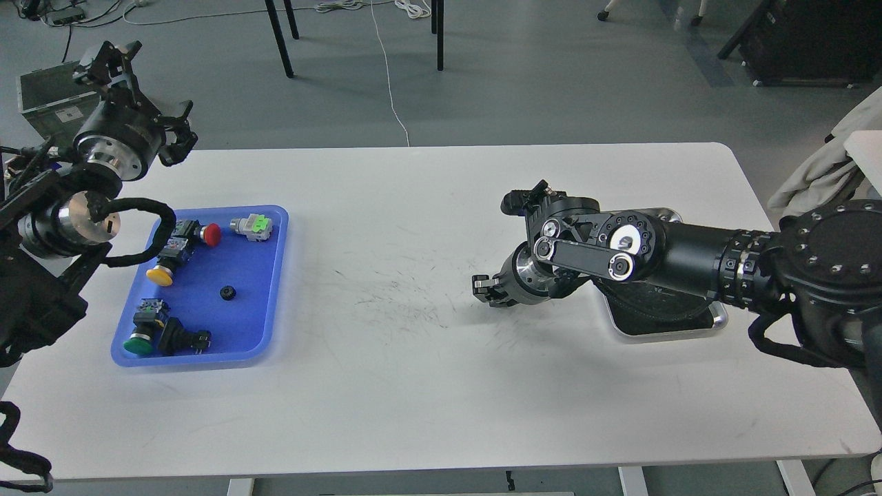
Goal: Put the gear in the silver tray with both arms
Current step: 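Close the right gripper on the black gear, then lift the gear and carry it above the silver tray, then lower the gear into the silver tray and open the right gripper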
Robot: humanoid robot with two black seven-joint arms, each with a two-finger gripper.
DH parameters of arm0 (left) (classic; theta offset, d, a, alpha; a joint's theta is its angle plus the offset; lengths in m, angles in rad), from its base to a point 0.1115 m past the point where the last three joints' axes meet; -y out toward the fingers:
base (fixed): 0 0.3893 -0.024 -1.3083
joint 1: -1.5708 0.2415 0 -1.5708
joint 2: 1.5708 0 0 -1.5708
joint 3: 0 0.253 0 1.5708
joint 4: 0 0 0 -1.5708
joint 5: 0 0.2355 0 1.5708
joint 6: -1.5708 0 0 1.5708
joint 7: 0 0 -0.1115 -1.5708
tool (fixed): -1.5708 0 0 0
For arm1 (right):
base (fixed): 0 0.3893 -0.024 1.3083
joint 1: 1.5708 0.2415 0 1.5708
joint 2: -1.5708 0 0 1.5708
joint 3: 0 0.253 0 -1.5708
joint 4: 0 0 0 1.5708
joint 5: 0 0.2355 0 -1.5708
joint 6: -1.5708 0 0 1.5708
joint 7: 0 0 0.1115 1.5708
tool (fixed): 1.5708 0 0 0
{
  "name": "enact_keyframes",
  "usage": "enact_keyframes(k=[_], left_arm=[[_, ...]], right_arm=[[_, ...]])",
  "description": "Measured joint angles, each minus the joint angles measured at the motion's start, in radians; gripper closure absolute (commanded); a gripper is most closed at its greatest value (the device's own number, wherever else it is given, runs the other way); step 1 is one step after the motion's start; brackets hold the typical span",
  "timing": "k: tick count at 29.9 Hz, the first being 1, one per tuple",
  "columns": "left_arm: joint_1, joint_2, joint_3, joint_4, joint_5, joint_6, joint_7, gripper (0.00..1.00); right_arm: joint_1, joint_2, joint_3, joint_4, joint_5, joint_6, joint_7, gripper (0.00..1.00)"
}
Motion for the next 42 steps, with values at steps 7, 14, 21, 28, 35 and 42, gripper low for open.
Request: enact_keyframes(k=[7,14,21,28,35,42], left_arm=[[0.001,0.000,0.003,0.000,0.001,0.003,0.000,0.02],[0.001,0.000,0.010,0.000,0.002,0.005,0.000,0.02],[-0.001,-0.003,0.013,0.000,0.006,0.005,0.002,0.02],[-0.002,-0.009,0.014,0.000,0.008,0.005,0.002,0.02],[-0.004,-0.015,0.014,0.000,0.008,0.004,0.002,0.02],[-0.011,-0.030,0.012,0.000,0.007,0.004,-0.001,0.02]], right_arm=[[0.008,0.000,-0.002,-0.011,-0.001,0.016,-0.002,0.98],[0.119,0.000,-0.001,-0.009,0.005,0.020,0.000,0.98],[0.277,0.000,0.013,0.097,0.001,0.020,0.006,0.98],[0.362,-0.285,0.030,0.276,-0.109,0.020,0.021,0.98],[0.293,-0.669,0.094,0.413,-0.308,0.020,0.102,0.98],[0.027,-0.822,0.242,0.408,-0.451,-0.082,0.268,0.98]])
